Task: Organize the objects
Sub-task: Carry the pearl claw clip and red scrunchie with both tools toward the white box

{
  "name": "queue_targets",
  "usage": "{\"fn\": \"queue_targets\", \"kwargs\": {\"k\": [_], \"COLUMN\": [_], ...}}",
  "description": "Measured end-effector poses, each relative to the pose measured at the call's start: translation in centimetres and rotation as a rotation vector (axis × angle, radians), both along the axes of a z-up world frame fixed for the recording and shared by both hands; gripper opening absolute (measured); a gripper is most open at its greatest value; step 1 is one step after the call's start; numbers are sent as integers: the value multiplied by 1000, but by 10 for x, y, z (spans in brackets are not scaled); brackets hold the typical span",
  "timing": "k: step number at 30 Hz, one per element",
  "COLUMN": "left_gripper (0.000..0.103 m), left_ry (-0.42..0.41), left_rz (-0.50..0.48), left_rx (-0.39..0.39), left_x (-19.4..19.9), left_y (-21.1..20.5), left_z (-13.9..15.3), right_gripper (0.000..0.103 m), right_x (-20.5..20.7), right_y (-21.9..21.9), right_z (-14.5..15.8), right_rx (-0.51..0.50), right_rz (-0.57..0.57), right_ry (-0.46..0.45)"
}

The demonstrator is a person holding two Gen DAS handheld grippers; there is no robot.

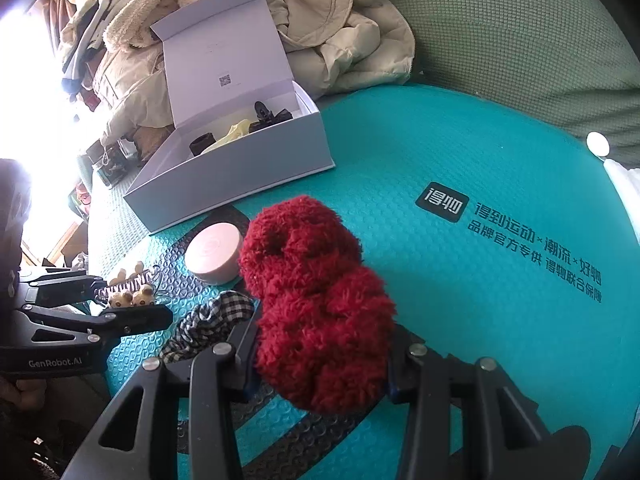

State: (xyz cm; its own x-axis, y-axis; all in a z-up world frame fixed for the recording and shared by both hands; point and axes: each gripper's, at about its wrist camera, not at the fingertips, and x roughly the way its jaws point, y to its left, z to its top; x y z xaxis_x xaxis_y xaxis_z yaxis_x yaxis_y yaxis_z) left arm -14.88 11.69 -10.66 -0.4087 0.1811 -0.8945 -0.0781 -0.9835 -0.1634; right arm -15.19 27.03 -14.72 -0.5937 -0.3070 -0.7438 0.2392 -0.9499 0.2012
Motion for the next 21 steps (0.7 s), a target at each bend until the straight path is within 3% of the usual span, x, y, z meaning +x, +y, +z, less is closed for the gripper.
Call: {"fn": "queue_targets", "kwargs": {"k": [11,21], "left_gripper": [40,40], "left_ry": [26,86], "left_rz": [33,74], "left_rx": [13,9], "left_x": [13,34], "left_y": [-11,-25], "left_z": [13,44], "right_gripper": [45,45], "right_x": [18,37], "right_y": [-24,-44], "right_z": [24,46], "right_rx": [-20,-27], "right_rz": [117,193], "right_ry": [50,84]}}
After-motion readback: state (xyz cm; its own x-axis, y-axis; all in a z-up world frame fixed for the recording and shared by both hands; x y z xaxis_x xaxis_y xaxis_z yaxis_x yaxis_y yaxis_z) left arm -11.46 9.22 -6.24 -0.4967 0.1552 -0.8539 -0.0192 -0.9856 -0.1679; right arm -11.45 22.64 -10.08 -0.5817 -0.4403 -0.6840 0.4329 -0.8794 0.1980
